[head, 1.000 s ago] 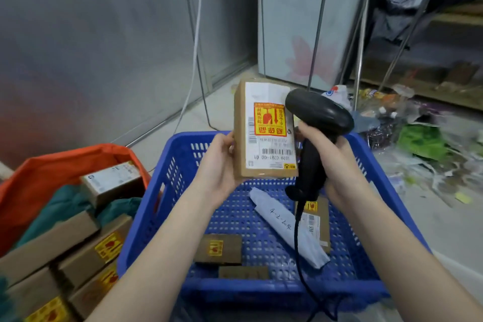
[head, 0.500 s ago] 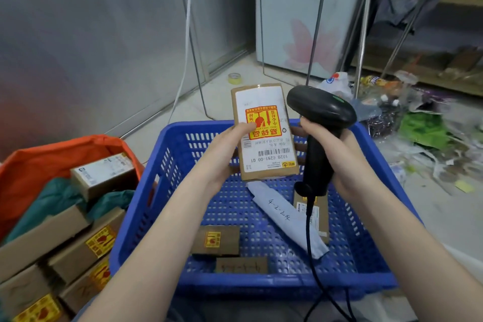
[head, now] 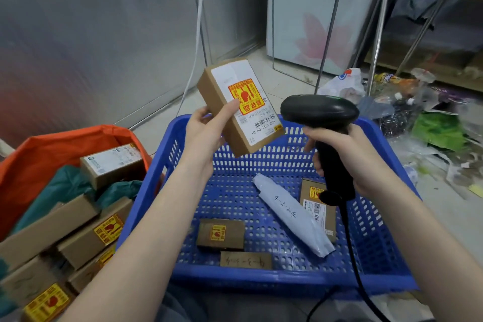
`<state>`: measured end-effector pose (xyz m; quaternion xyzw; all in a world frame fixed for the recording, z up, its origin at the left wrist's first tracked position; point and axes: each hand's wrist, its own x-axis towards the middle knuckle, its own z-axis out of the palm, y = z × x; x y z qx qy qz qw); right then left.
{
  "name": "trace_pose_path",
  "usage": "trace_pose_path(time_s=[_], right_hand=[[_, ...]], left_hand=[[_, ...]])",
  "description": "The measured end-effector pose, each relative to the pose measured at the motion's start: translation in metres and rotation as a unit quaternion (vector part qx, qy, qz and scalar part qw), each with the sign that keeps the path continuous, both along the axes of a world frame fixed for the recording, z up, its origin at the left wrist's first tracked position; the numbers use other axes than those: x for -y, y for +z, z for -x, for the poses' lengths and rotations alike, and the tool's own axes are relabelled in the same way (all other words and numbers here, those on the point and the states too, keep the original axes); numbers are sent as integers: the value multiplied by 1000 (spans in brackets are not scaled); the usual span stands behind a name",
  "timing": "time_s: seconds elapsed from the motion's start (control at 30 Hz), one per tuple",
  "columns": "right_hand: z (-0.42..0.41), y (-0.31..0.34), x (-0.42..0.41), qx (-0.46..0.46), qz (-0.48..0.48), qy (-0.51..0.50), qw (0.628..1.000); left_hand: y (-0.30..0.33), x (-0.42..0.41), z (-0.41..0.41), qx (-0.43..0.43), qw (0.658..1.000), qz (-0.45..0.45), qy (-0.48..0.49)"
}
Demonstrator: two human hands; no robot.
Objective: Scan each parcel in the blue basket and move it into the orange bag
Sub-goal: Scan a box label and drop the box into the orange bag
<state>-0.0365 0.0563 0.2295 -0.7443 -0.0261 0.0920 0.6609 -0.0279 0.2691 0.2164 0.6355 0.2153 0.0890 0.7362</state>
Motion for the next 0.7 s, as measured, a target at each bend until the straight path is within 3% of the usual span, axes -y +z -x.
trace_pose_path(time_s=[0.7], right_hand=[[5,7,-4,-23,75,26,997]], left_hand=[[1,-5,-3,5,998,-61,26]])
